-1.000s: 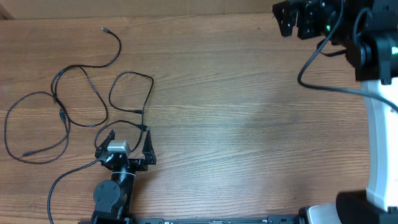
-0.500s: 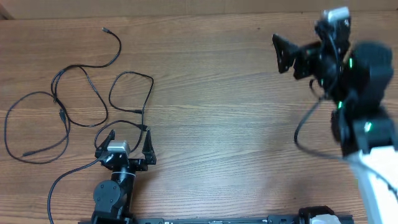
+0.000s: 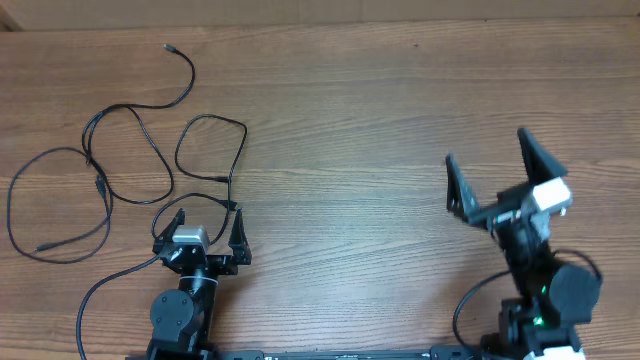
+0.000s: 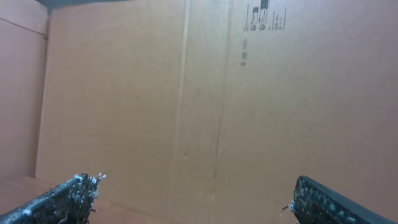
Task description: Untangle cables
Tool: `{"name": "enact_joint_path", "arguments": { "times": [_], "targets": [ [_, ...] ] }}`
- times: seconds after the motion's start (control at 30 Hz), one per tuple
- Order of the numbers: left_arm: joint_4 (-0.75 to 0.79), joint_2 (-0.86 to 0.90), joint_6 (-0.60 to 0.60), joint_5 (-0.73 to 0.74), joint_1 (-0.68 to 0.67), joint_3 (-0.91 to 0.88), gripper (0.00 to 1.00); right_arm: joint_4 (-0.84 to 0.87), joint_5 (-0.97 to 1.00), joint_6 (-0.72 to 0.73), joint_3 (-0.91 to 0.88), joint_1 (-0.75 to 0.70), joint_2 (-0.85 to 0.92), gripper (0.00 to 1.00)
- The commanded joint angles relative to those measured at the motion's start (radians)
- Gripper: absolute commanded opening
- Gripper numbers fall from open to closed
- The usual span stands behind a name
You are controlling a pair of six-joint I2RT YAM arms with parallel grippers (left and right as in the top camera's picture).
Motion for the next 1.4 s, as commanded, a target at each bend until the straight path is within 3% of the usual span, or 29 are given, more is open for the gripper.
{"name": "enact_joint_path", "arguments": {
  "times": [0.0,0.3,0.8,1.1,1.37],
  "targets": [
    [-0.001,-0.011,0.016,0.008,0.011,-0.002,1.00,0.045,0.002,0.010,-0.120,0.000,-0.084,1.00],
    [-0.001,-0.011,0.016,0.008,0.011,-0.002,1.00,0.039,0.002,0.009,-0.267,-0.009,-0.249,1.00],
    [0.000,-0.011,0.016,0.008,0.011,-0.002,1.00,-0.386,0.000,0.009,-0.265,-0.047,-0.337,1.00],
    [0.000,-0.011,0.016,0.008,0.011,-0.002,1.00,-0.652,0.042,0.009,-0.265,-0.053,-0.563,1.00],
    [-0.001,-0.011,0.016,0.008,0.011,-0.002,1.00,-0.727,0.048,0.010,-0.266,-0.058,-0.576,1.00]
  ]
}}
